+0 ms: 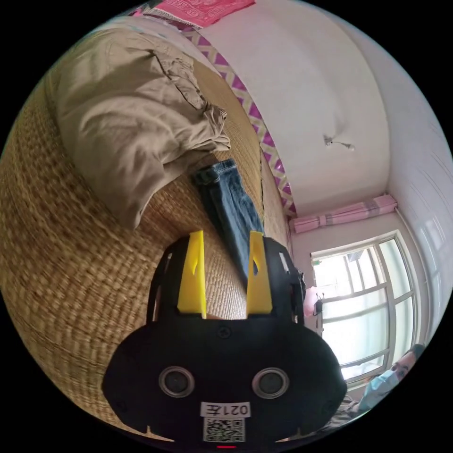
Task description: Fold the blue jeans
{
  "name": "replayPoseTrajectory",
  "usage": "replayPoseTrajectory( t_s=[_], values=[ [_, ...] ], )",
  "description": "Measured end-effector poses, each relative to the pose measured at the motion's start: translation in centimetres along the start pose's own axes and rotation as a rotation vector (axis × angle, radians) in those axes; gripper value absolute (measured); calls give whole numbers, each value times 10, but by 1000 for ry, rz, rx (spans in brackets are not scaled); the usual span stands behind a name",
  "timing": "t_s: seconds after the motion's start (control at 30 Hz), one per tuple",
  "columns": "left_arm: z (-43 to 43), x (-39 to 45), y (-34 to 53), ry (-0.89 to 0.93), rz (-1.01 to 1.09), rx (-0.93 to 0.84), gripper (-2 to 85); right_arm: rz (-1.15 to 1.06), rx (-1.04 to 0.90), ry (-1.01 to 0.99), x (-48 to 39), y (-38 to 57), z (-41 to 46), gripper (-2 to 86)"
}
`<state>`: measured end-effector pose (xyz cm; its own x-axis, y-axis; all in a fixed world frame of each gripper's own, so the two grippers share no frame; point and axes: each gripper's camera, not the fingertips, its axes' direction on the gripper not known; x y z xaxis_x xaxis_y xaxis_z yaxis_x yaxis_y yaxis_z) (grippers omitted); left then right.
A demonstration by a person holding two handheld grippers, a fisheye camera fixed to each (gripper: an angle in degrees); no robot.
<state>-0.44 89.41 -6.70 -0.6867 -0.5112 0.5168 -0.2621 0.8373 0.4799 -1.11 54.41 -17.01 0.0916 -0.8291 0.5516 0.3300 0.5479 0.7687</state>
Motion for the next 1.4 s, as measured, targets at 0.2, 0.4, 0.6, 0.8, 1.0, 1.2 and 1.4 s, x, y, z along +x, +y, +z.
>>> replayPoseTrajectory(
  t_s=[0.2, 0.4, 0.6, 0.8, 1.0, 1.2, 1.4],
  values=[
    [-6, -4, -41, -97, -1, 2, 95, 43, 11, -15, 29, 23, -7, -8],
    [-14, 11, -69, -180, 90, 87, 17, 95, 34, -69, 69, 54, -14, -7],
    [-69, 42, -97, -75, 101, 95, -8, 146, 71, -95, 103, 88, -26, -8],
    [-171, 157, -106, -137, 217, 92, -9, 117, 191, -288, 119, 127, -73, -7],
    [-292, 243, -92, -234, 220, 164, -9, 189, 289, -288, 151, 205, -121, -7],
    [-377, 371, -103, -392, 265, 246, -10, 304, 326, -341, 201, 299, -150, -6],
    [-313, 660, -40, -322, 748, 190, -9, 415, 373, -365, 247, 384, -168, -6]
  ],
)
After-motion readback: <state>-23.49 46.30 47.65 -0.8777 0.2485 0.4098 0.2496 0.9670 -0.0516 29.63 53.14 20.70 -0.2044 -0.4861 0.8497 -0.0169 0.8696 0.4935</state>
